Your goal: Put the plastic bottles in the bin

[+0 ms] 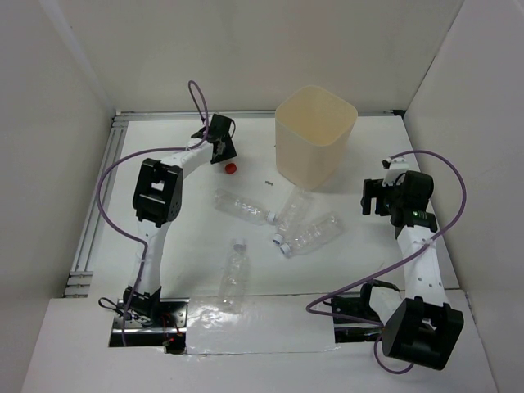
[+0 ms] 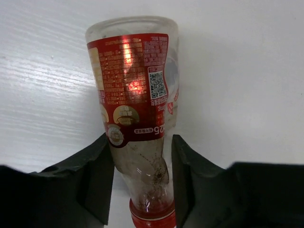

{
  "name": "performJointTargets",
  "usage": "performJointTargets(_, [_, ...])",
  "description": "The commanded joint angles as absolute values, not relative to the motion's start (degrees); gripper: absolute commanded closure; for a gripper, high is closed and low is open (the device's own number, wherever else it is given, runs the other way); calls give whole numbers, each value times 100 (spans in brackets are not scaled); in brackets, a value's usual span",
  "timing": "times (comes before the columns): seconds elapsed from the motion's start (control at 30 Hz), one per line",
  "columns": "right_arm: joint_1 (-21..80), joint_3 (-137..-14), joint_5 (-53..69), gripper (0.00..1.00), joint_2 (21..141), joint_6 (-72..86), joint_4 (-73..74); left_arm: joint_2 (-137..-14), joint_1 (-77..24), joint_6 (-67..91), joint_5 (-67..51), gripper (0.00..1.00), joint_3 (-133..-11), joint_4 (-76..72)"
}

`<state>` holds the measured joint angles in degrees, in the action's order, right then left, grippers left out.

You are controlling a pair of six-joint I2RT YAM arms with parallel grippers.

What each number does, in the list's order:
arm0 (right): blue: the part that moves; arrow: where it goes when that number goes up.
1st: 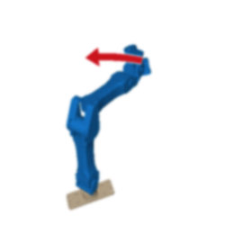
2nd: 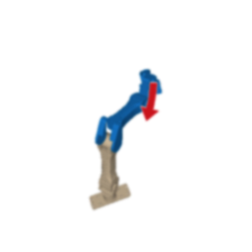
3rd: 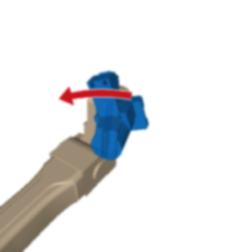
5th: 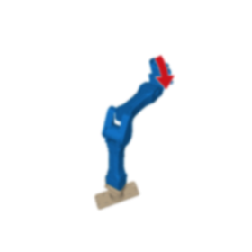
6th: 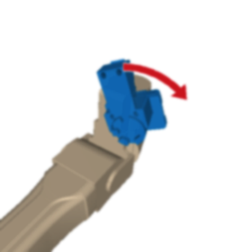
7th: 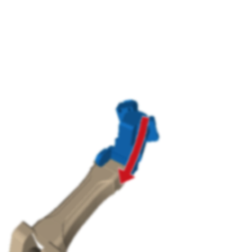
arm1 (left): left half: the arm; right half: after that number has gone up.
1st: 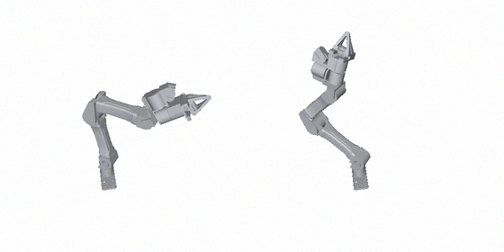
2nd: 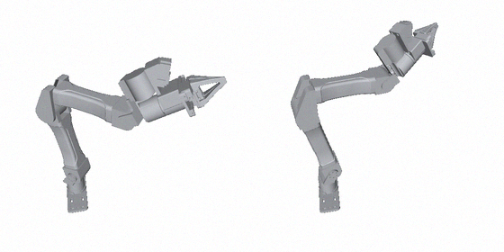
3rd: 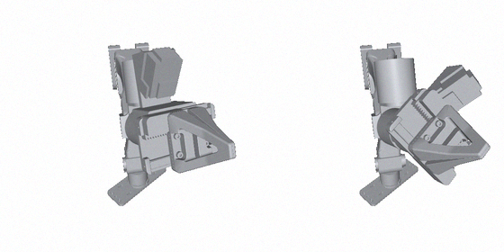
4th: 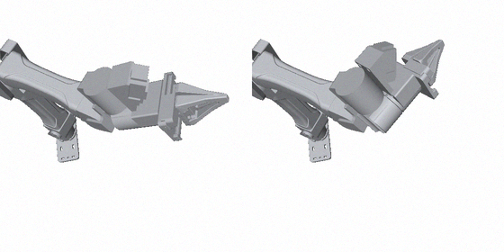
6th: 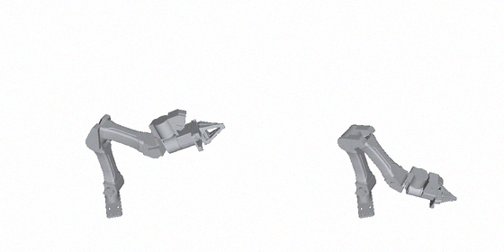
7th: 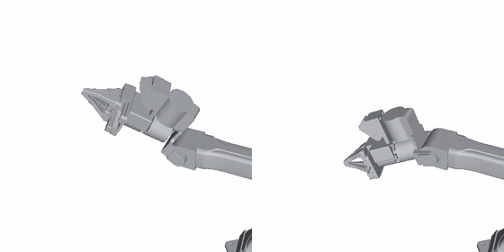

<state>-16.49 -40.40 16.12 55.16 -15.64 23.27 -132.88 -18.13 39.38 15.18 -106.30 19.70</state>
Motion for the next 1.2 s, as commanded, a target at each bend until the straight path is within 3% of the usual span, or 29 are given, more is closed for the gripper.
performJointTargets(0.0, [-1740,-4297,1854,11,5537,-1705,2320,-13465,-1802,3885,1556,57,-10758,2109])
performJointTargets(0.1, [-1740,-4298,2152,19,5537,-1915,2382,-13106,-1802,3885,1441,73,-10486,2109])
performJointTargets(0.27, [-1740,-4298,1961,80,5423,-1593,2058,-11543,-2109,3482,1153,79,-9590,1408])
performJointTargets(0.37, [-1740,-4166,1714,80,5309,-1363,1732,-10418,-2346,3376,924,83,-9176,1143])
performJointTargets(0.43, [-1740,-4166,1644,68,5378,-1187,1671,-9986,-2469,3488,773,87,-9114,1011])
performJointTargets(0.47, [-1740,-4166,1644,67,5379,-1187,1670,-9645,-2470,3568,660,90,-9114,950])
performJointTargets(0.63, [-1793,-4113,1583,61,5449,-1081,1617,-9264,-2584,3885,-25,91,-9263,160])
performJointTargets(0.83, [-1793,-4061,1450,44,5449,-1134,1565,-10457,-2892,4436,-684,91,-10343,-912])
performJointTargets(1.03, [-1793,-3894,1389,43,5248,-1134,1564,-11741,-3155,5027,-800,88,-11415,-1590])
performJointTargets(1.1, [-1845,-3824,1389,43,5186,-1134,1564,-12005,-3225,5027,-853,84,-12019,-1434])
performJointTargets(1.17, [-1846,-3771,1389,42,5124,-1134,1617,-12329,-3287,5027,-792,73,-12382,-1240])
